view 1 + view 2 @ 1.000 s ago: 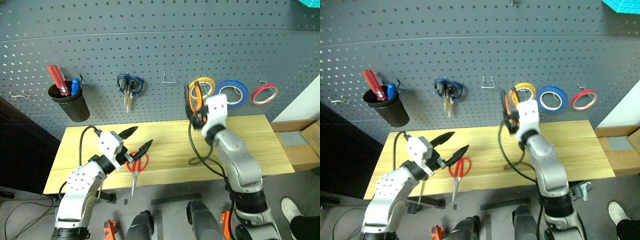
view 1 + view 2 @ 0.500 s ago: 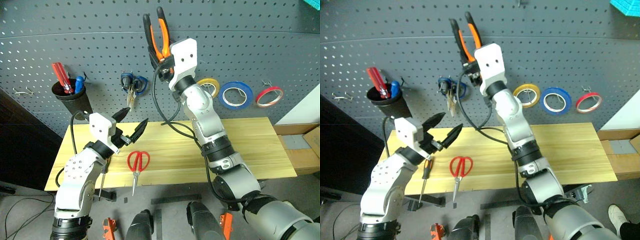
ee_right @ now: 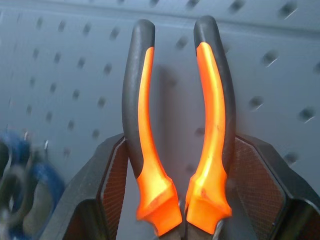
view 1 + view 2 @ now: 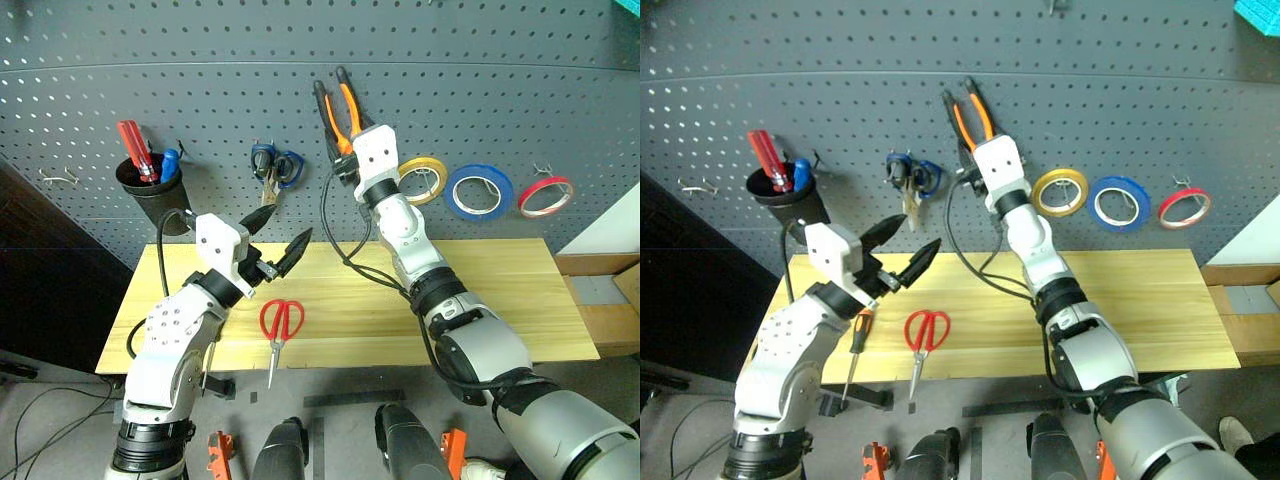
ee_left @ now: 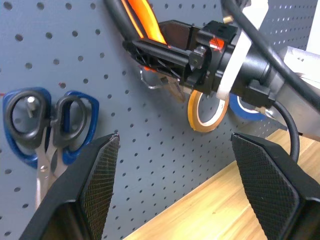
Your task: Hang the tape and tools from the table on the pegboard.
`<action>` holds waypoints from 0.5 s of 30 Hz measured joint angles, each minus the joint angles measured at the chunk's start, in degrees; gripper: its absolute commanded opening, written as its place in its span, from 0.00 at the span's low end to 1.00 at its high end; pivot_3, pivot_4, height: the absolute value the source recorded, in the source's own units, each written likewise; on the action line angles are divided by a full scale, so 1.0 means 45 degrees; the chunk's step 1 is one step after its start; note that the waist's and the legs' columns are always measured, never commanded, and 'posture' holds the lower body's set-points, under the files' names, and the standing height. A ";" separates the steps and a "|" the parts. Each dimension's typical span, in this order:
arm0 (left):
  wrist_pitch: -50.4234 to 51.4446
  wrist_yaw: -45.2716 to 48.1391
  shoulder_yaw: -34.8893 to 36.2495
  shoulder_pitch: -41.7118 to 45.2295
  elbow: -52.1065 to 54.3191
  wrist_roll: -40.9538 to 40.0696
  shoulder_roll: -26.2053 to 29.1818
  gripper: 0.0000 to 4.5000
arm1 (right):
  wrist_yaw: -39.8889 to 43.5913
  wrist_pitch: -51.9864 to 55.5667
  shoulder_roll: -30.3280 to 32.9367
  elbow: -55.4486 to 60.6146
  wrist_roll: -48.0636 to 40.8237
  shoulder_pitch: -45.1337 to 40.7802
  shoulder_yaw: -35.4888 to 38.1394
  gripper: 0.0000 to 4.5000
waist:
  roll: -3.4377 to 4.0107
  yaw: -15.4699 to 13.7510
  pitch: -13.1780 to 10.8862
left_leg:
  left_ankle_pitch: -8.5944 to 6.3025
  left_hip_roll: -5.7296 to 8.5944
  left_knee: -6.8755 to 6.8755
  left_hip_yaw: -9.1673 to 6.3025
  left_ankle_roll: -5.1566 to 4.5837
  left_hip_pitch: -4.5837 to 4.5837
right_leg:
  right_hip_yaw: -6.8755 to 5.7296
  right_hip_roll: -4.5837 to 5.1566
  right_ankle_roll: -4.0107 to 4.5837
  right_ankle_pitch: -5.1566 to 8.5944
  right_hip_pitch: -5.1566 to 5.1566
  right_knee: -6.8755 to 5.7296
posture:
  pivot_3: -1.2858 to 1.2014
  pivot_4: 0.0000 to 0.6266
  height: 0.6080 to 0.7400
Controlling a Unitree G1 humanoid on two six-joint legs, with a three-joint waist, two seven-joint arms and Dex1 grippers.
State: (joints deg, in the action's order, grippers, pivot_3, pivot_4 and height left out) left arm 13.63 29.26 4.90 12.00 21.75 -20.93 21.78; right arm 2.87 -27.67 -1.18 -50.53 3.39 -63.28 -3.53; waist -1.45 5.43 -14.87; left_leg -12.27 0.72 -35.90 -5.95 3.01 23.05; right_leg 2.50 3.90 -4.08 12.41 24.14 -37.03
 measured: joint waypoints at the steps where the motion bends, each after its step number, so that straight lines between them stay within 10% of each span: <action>1: -0.0004 -0.0006 0.0002 0.0011 -0.0006 0.0000 0.0000 0.84 | 0.0180 0.0207 -0.0072 0.0409 -0.0118 -0.0005 0.0016 0.63 | 0.0000 0.0000 0.0000 | 0.0000 -0.0020 0.0001 0.0001 0.0000 0.0000 | 0.0000 -0.0023 0.0009 -0.0004 0.0001 0.0002 | 0.49 0.35 1.00; 15: -0.0677 -0.0264 -0.0180 0.1123 -0.1352 0.0519 -0.0396 0.84 | -0.1950 -0.1044 0.0290 -0.2974 0.1626 -0.1281 -0.0288 0.62 | -0.0001 -0.0127 0.0000 | 0.0002 -0.0104 0.0006 -0.0005 0.0003 -0.0006 | 0.0000 -0.0126 0.0087 -0.0029 0.0009 0.0013 | 0.51 0.35 1.00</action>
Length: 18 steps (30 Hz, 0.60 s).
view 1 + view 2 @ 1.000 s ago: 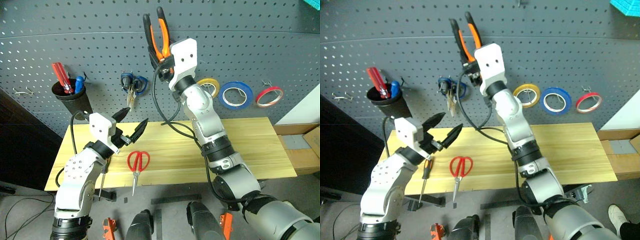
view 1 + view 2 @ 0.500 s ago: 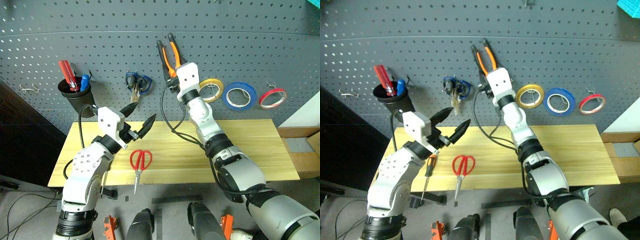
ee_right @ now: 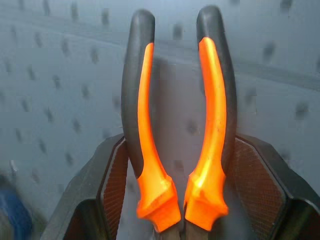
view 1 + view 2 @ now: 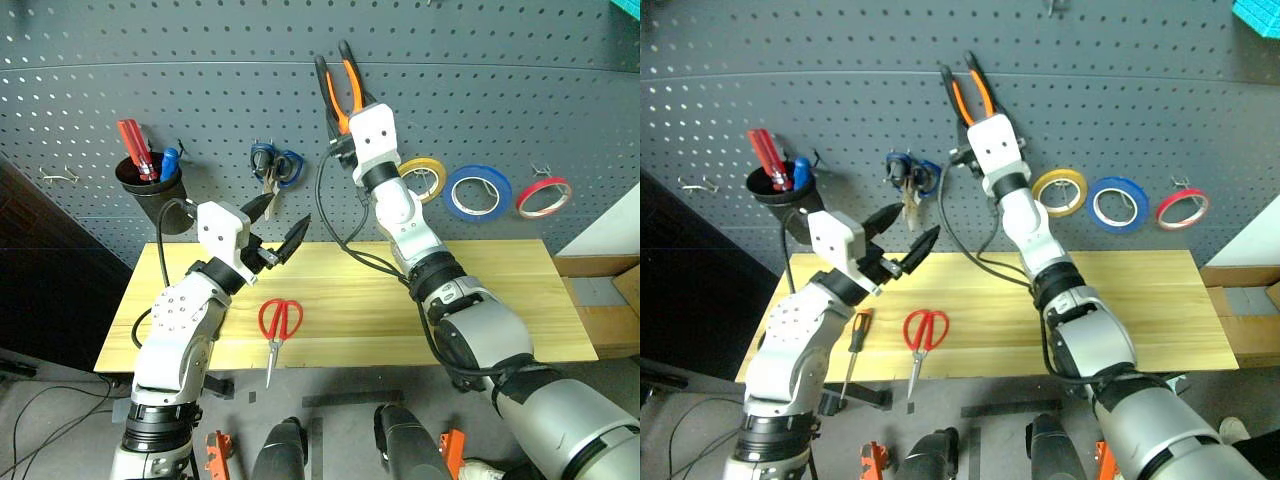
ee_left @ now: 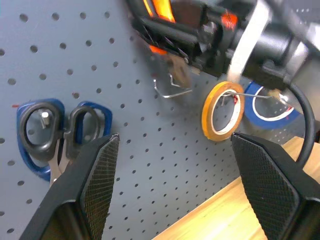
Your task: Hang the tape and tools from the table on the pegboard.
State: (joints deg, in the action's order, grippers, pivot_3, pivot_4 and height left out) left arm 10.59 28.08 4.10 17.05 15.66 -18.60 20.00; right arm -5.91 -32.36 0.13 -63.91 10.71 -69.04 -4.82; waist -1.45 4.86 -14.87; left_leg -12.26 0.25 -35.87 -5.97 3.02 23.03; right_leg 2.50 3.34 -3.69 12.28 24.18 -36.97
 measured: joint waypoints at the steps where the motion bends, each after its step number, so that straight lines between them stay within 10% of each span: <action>1: -0.0045 0.0003 -0.0068 0.0041 -0.0041 0.0049 -0.0027 0.84 | -0.0114 -0.0090 0.0014 -0.0286 0.0089 -0.0004 0.0000 0.62 | 0.0000 -0.0011 0.0000 | 0.0001 0.0000 -0.0001 -0.0001 0.0001 0.0001 | 0.0001 0.0000 0.0000 0.0000 0.0000 -0.0001 | 0.51 0.36 1.00; 13: -0.0442 0.0009 -0.0096 0.0206 -0.0654 0.0250 -0.0195 0.84 | 0.0302 0.0641 0.0056 -0.0474 -0.0203 0.0293 0.0220 0.62 | -0.0005 -0.0035 0.0002 | 0.0019 -0.0004 -0.0026 -0.0019 0.0022 -0.0017 | -0.0006 -0.0008 0.0009 -0.0009 -0.0027 -0.0017 | 0.49 0.35 1.00; 18: 0.0159 -0.0277 -0.0106 -0.0343 -0.0664 0.0302 -0.0220 0.84 | 0.0931 0.2204 0.0089 0.1083 -0.0490 0.1475 0.0287 0.97 | -0.0008 -0.0017 0.0008 | 0.0020 -0.0005 -0.0034 -0.0015 0.0023 -0.0025 | 0.0000 -0.0008 0.0000 -0.0007 -0.0034 -0.0018 | 0.48 0.35 1.00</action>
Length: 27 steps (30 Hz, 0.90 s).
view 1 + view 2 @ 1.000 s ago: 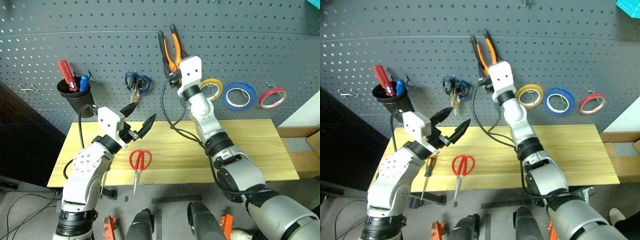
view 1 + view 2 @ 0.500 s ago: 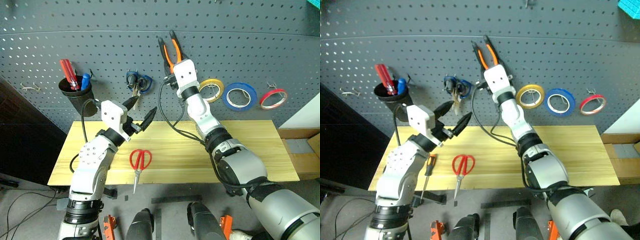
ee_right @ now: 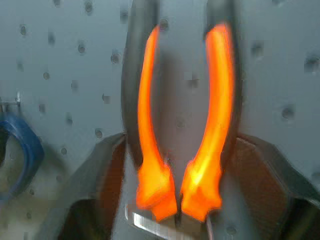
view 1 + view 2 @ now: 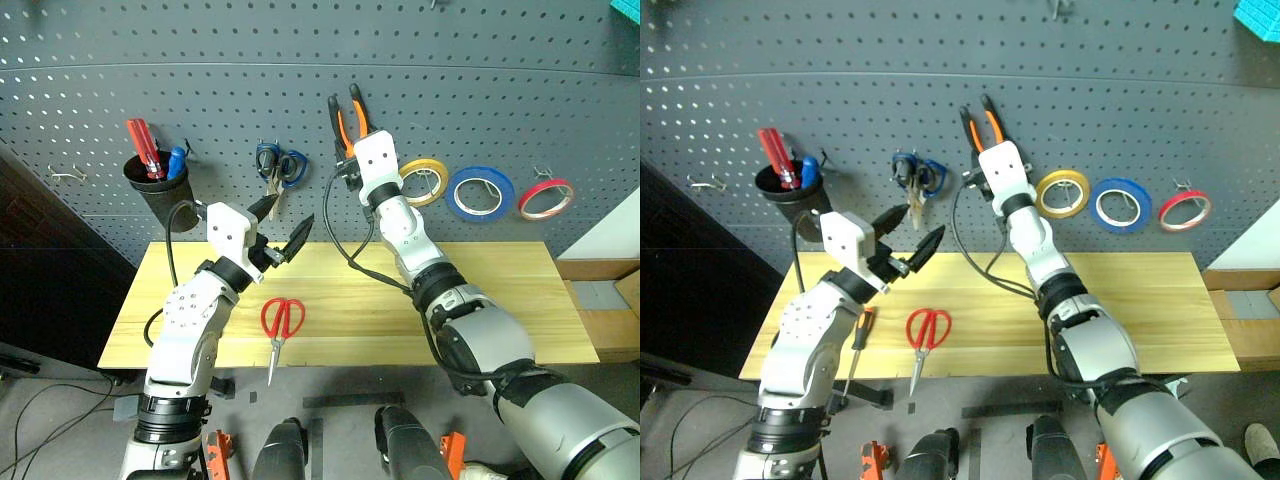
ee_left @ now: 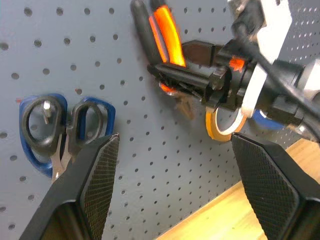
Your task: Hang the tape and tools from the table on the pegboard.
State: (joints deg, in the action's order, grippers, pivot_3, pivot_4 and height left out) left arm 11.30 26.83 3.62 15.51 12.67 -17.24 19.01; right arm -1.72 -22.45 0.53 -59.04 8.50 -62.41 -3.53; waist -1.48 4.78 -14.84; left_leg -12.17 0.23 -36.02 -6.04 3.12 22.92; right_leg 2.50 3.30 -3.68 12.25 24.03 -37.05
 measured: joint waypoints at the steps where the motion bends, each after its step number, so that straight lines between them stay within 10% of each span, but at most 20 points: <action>1: 0.0284 -0.0052 -0.0012 -0.0206 0.0004 -0.0003 -0.0007 0.84 | 0.0211 0.0548 0.0072 0.0546 -0.0077 0.0550 -0.0002 1.00 | 0.0001 -0.0002 -0.0001 | 0.0000 0.0000 0.0001 -0.0001 0.0000 0.0003 | -0.0001 0.0000 0.0000 0.0000 0.0003 0.0000 | 0.48 0.35 1.00; 6: 0.1639 -0.0430 -0.0223 -0.1033 0.0073 0.0013 -0.0021 0.99 | 0.1800 0.3754 0.0640 0.4855 -0.0329 0.3242 -0.0226 1.00 | 0.0009 0.0054 -0.0007 | -0.0002 -0.0007 0.0025 0.0004 0.0000 0.0033 | 0.0000 -0.0002 0.0011 -0.0003 0.0043 0.0011 | 0.48 0.35 1.00; 16: 0.5539 -0.2707 -0.0582 -0.3039 0.0929 0.0752 -0.0352 0.99 | 0.6797 1.2238 0.2962 1.5712 -0.3112 0.7991 -0.1828 1.00 | 0.0006 0.0095 -0.0008 | -0.0007 -0.0029 0.0025 0.0006 0.0005 0.0026 | -0.0001 -0.0019 -0.0040 0.0037 0.0037 0.0022 | 0.46 0.36 1.00; 27: 0.9900 -0.4224 -0.1233 -0.2759 0.0513 0.1105 -0.1340 0.99 | 0.8412 1.6679 0.5045 1.9598 -0.5574 0.9521 -0.2547 1.00 | -0.0004 0.0204 -0.0006 | -0.0007 -0.0031 0.0010 0.0007 0.0008 0.0018 | -0.0004 -0.0023 0.0019 0.0064 0.0027 0.0024 | 0.45 0.37 1.00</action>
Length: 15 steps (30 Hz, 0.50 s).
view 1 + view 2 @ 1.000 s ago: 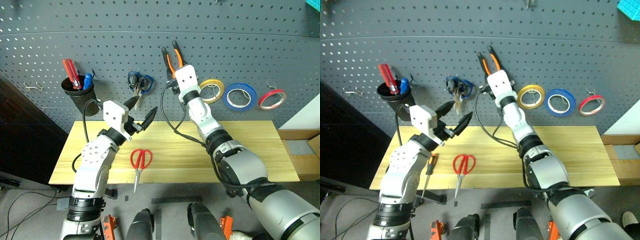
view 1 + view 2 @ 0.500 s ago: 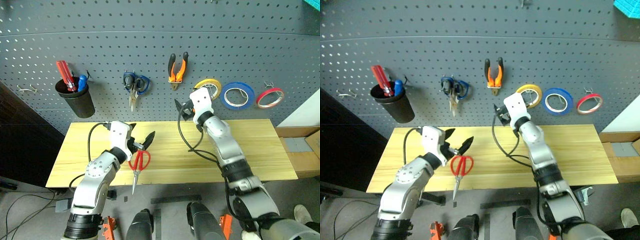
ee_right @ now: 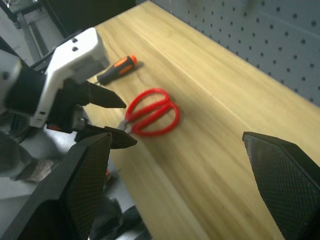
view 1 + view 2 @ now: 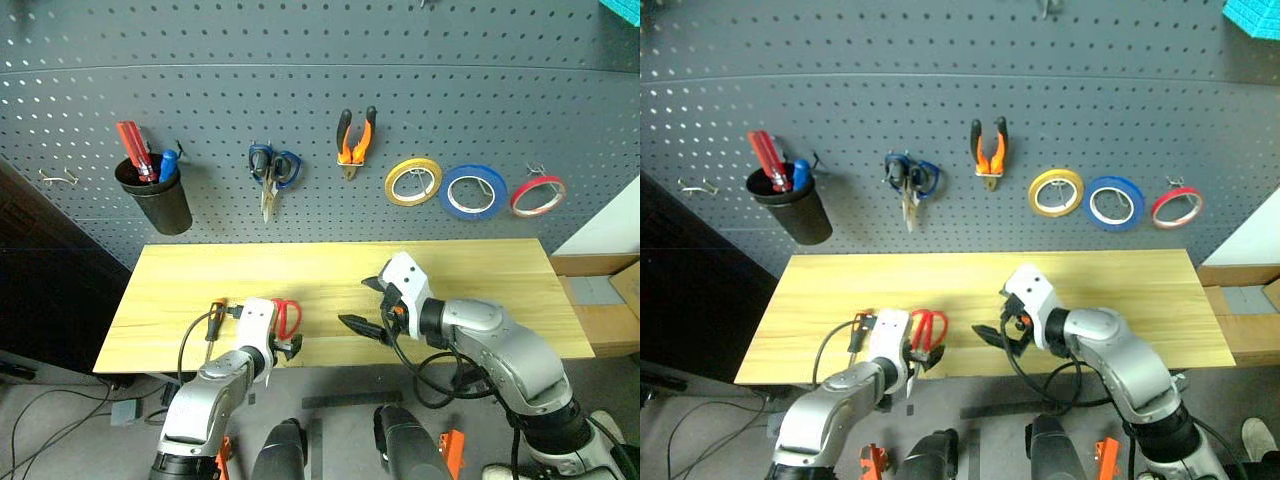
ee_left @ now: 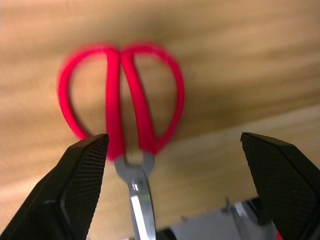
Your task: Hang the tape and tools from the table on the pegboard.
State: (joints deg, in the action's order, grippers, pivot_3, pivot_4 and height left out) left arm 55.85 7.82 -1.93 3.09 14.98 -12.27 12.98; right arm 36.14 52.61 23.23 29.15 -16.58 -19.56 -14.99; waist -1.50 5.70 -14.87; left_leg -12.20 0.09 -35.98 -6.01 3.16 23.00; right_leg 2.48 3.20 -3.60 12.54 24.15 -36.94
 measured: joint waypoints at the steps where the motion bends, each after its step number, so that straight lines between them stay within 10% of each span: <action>1: 0.0128 -0.0162 0.0011 0.0035 -0.0003 0.0038 -0.0095 0.99 | 0.0000 0.0107 0.0041 0.0048 -0.0096 -0.0040 0.0001 1.00 | 0.0000 0.0030 0.0000 | -0.0001 0.0000 0.0004 0.0000 0.0000 -0.0001 | -0.0001 -0.0001 -0.0008 -0.0003 0.0000 0.0002 | 0.45 0.37 1.00; 15: 0.1395 -0.1366 0.0668 -0.0041 0.0844 0.0476 -0.0856 0.99 | 0.0237 0.0827 0.0828 0.0714 -0.1119 -0.0034 -0.0014 1.00 | -0.0014 0.0178 -0.0008 | -0.0007 0.0001 0.0006 0.0006 0.0010 0.0006 | 0.0001 0.0001 0.0002 0.0012 0.0001 0.0020 | 0.45 0.37 1.00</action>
State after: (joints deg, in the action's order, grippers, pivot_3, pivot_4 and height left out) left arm 62.13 1.68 1.07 2.90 18.78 -10.12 9.12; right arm 37.20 56.33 26.96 32.37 -21.61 -19.72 -15.05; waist -1.57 6.50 -14.90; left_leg -12.23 0.10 -35.95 -5.98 3.20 23.02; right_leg 2.48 3.20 -3.59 12.59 24.16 -36.85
